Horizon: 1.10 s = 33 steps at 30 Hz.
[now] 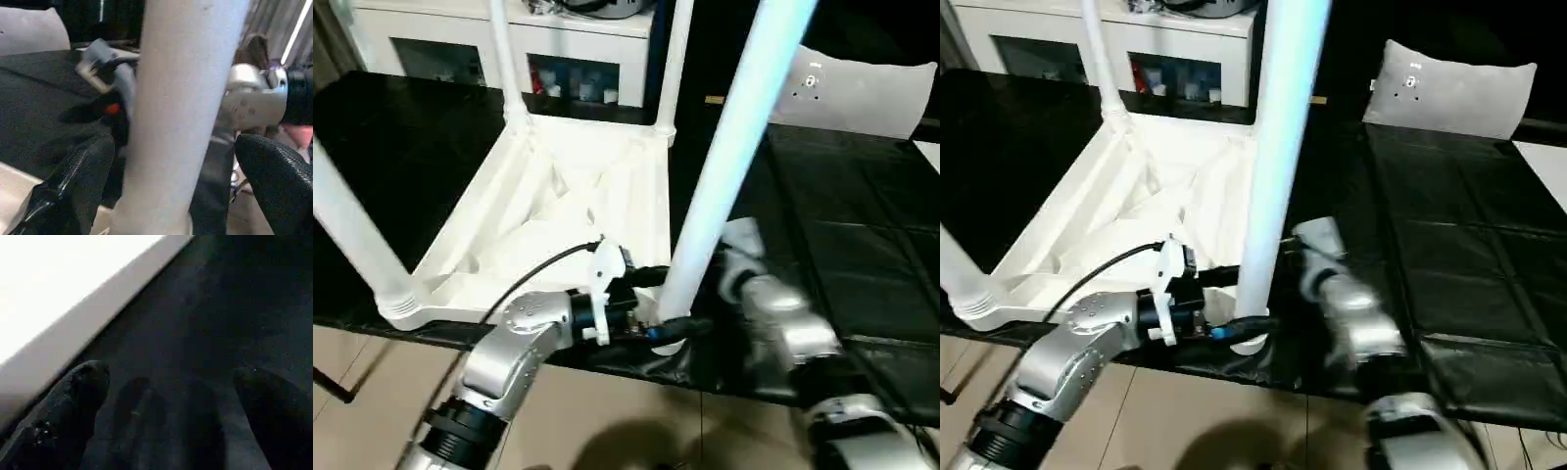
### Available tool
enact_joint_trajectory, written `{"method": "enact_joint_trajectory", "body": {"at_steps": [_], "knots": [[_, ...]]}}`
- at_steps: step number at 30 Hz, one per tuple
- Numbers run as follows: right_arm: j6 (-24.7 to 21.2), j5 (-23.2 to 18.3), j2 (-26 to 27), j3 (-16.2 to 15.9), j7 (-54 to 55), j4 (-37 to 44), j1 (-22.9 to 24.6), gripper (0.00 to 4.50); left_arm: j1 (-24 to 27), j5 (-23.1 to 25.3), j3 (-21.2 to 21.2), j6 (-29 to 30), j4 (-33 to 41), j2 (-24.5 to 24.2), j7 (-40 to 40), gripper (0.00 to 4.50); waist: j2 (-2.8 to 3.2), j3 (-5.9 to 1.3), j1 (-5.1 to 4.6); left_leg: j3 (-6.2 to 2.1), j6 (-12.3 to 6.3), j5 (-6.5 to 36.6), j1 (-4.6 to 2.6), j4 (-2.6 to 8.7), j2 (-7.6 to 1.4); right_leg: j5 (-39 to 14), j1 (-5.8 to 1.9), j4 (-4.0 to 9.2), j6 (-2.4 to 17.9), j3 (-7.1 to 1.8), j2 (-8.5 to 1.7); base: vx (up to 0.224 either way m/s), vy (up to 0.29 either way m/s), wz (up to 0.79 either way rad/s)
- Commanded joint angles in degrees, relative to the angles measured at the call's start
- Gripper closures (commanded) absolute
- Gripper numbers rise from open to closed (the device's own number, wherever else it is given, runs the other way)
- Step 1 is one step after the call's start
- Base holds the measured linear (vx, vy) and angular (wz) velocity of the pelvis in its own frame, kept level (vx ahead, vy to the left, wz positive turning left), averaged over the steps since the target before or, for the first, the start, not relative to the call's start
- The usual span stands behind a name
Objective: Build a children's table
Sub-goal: Rotate table base
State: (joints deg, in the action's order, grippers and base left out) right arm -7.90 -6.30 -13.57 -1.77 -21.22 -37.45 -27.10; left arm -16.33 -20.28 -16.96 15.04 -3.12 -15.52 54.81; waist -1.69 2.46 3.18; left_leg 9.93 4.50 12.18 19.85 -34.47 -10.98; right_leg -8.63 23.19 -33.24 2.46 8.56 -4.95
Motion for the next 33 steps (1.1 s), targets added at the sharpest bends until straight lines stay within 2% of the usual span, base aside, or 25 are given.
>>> {"method": "enact_joint_trajectory", "body": {"at_steps": [1,3,5,6,7,8,10,12,13,16,17,18,19,21,23,25,26,28,29,30,31,32,33], "knots": [[0.8,-0.7,-1.1,0.7,-2.5,2.2,0.9,0.00,0.0,1.0,0.1,0.2,0.7,-1.0,0.5,0.03,0.27,-3.39,0.35,-0.63,-2.01,9.1,0.17,4.16,-2.56,-19.1,-3.73,3.90,5.0,-4.25,-4.17,0.000,0.000,0.00],[1.0,-1.3,-2.2,0.8,-4.7,3.9,1.7,0.00,0.1,1.3,0.2,0.4,1.0,-2.0,0.9,0.03,0.25,-3.45,0.32,-0.66,-2.29,8.5,0.32,4.20,-2.58,-17.7,-3.79,3.68,5.8,-4.20,-4.14,0.000,0.000,0.00],[0.9,-3.6,-6.0,0.3,-12.5,9.8,4.5,0.00,-0.9,3.3,-0.5,-0.5,-0.6,-5.2,3.4,0.03,0.27,-3.46,0.40,-0.61,-2.78,8.8,0.17,4.13,-2.58,-17.8,-3.74,3.79,6.0,-4.19,-4.09,0.000,0.000,0.00],[0.7,-4.6,-8.0,-0.2,-16.3,12.7,5.8,0.00,-1.6,4.6,-1.1,-1.4,-1.8,-6.9,5.0,0.03,0.48,-3.38,0.63,-0.70,-3.58,9.5,0.26,4.19,-2.47,-18.5,-4.01,4.00,5.1,-4.11,-3.92,0.000,0.000,0.00],[0.2,-5.4,-10.1,-0.7,-19.9,15.4,7.2,0.00,-2.6,6.3,-2.1,-2.5,-3.7,-8.4,6.5,0.03,0.47,-3.38,0.70,-0.71,-3.80,9.6,0.07,4.20,-2.63,-18.5,-3.80,3.97,4.8,-4.18,-3.88,0.000,0.000,0.00],[-0.4,-6.5,-12.2,-1.0,-23.3,17.8,8.6,0.00,-4.0,8.5,-3.3,-4.5,-6.3,-9.7,7.4,0.30,0.74,-3.22,0.75,-0.72,-4.45,9.7,0.04,4.26,-2.38,-19.5,-3.72,4.23,3.8,-4.11,-3.70,0.000,0.000,0.00],[-0.7,-7.5,-13.5,-0.8,-25.5,19.2,9.5,0.00,-5.0,10.4,-4.1,-6.4,-8.4,-10.3,7.5,0.38,0.53,-3.23,0.92,-0.80,-4.18,9.8,0.11,4.23,-2.30,-21.7,-3.82,4.43,3.3,-3.96,-4.00,0.000,0.000,0.00],[-1.3,-8.9,-16.3,-1.1,-29.5,22.4,11.6,0.00,-6.6,12.4,-5.7,-7.8,-10.9,-11.2,8.9,0.50,0.79,-3.29,1.07,-0.84,-3.93,10.6,-0.08,4.15,-2.34,-23.5,-3.73,4.79,3.0,-3.87,-4.13,0.000,0.000,0.00],[-2.0,-9.6,-17.6,-1.5,-31.4,24.3,12.8,0.00,-7.1,13.0,-6.2,-8.3,-11.7,-11.5,9.3,0.65,0.55,-3.25,1.19,-0.88,-4.06,10.7,0.02,4.18,-2.36,-23.7,-3.78,4.98,2.8,-3.82,-4.05,0.000,0.000,0.00],[-2.7,-10.2,-18.5,-1.6,-32.9,25.9,13.8,0.00,-7.5,13.4,-6.6,-8.6,-12.2,-11.7,9.5,0.80,0.44,-3.37,1.49,-0.87,-4.13,10.3,0.20,4.11,-2.41,-23.2,-3.83,4.74,3.4,-3.77,-4.22,0.000,0.000,0.00],[-4.0,-11.4,-20.8,-2.1,-36.4,30.4,16.3,0.00,-8.5,14.3,-6.9,-9.6,-13.5,-11.7,9.4,0.85,0.80,-3.30,1.49,-0.86,-4.05,10.5,0.15,4.15,-2.34,-23.8,-3.83,5.12,3.2,-3.62,-4.08,0.000,0.000,0.00],[-4.0,-11.4,-20.8,-2.1,-36.4,30.4,16.3,0.00,-8.5,14.3,-6.9,-9.6,-13.5,-11.7,9.4,0.95,0.52,-3.30,1.71,-0.77,-4.33,10.8,-0.01,4.00,-2.30,-24.0,-3.73,5.11,2.8,-3.69,-4.04,0.000,0.000,0.00],[-4.6,-12.1,-21.7,-2.3,-37.6,32.2,17.3,0.00,-9.0,14.6,-7.0,-9.5,-14.1,-11.6,9.4,1.09,0.53,-3.29,1.74,-0.83,-4.35,10.6,0.16,4.05,-2.27,-24.2,-3.85,5.01,2.8,-3.63,-4.14,0.000,0.000,0.00],[-6.3,-13.7,-23.7,-2.6,-39.8,36.0,19.3,0.00,-10.3,15.0,-7.1,-9.4,-15.9,-11.4,9.8,1.20,0.63,-3.08,2.02,-0.71,-4.64,10.9,0.04,4.02,-2.04,-26.7,-3.69,5.77,1.5,-3.38,-3.91,0.000,0.000,0.00],[-7.8,-14.9,-24.7,-2.5,-40.8,38.6,20.3,0.00,-11.2,14.8,-6.6,-10.1,-17.9,-10.9,10.5,1.24,0.79,-3.19,2.17,-0.88,-4.39,11.5,-0.18,4.06,-2.22,-27.2,-3.55,5.70,1.0,-3.23,-4.01,0.000,0.000,0.00],[-9.0,-15.8,-25.2,-2.1,-41.6,40.6,21.2,0.00,-11.5,14.7,-6.2,-11.3,-19.5,-10.6,11.2,1.49,0.97,-3.16,2.12,-0.98,-3.95,12.4,-0.21,4.05,-2.08,-28.5,-3.54,6.05,0.6,-2.95,-4.04,0.000,0.000,0.00],[-9.3,-16.0,-25.3,-2.0,-41.7,41.2,21.5,0.00,-11.5,14.7,-6.2,-11.6,-19.8,-10.7,11.5,1.63,0.77,-3.21,2.10,-1.03,-3.80,12.5,-0.09,4.08,-2.10,-28.4,-3.67,6.07,0.3,-2.95,-4.07,0.000,0.000,0.00],[-9.7,-16.2,-25.4,-1.9,-41.9,41.8,21.7,0.00,-11.6,14.7,-6.2,-11.8,-20.1,-10.7,11.7,1.63,0.78,-3.20,2.10,-1.00,-3.82,12.6,-0.05,4.05,-2.01,-28.8,-3.64,6.16,0.0,-2.93,-4.10,0.000,0.000,0.00],[-10.0,-16.3,-25.5,-2.0,-41.9,42.5,22.1,0.00,-11.6,14.7,-6.2,-11.9,-20.2,-10.8,12.0,1.74,1.06,-3.28,2.15,-1.02,-3.66,12.6,-0.18,4.05,-2.06,-28.5,-3.59,6.20,0.0,-2.94,-4.09,0.000,0.000,0.00],[-10.5,-16.7,-25.6,-2.1,-42.0,43.6,22.6,0.00,-11.6,14.5,-6.1,-12.0,-20.4,-11.0,12.5,1.98,0.94,-3.22,2.11,-0.99,-3.70,12.7,-0.12,4.02,-2.01,-28.5,-3.54,6.23,0.0,-2.91,-4.06,0.000,0.000,0.00],[-11.0,-17.0,-25.9,-2.3,-42.1,44.7,23.2,0.00,-11.8,14.6,-6.2,-12.2,-20.9,-11.0,13.0,1.98,1.18,-3.17,2.10,-0.97,-3.66,12.9,-0.14,4.01,-1.87,-28.9,-3.57,6.46,-0.2,-2.75,-3.96,0.000,0.000,0.00],[-11.0,-17.0,-25.9,-2.3,-42.1,44.7,23.2,0.00,-11.8,14.6,-6.2,-12.2,-20.9,-11.0,13.0,2.04,1.11,-3.19,2.15,-0.98,-3.66,12.9,-0.11,3.98,-1.81,-28.9,-3.67,6.40,-0.4,-2.73,-3.94,0.000,0.000,0.00],[-11.4,-17.3,-26.2,-2.4,-42.1,45.5,23.7,0.00,-12.0,14.7,-6.2,-12.3,-21.3,-11.2,13.4,2.06,1.41,-3.23,2.24,-1.05,-3.64,12.9,-0.12,4.00,-1.82,-29.0,-3.66,6.31,-0.4,-2.70,-3.99,0.000,0.000,0.00]]}}
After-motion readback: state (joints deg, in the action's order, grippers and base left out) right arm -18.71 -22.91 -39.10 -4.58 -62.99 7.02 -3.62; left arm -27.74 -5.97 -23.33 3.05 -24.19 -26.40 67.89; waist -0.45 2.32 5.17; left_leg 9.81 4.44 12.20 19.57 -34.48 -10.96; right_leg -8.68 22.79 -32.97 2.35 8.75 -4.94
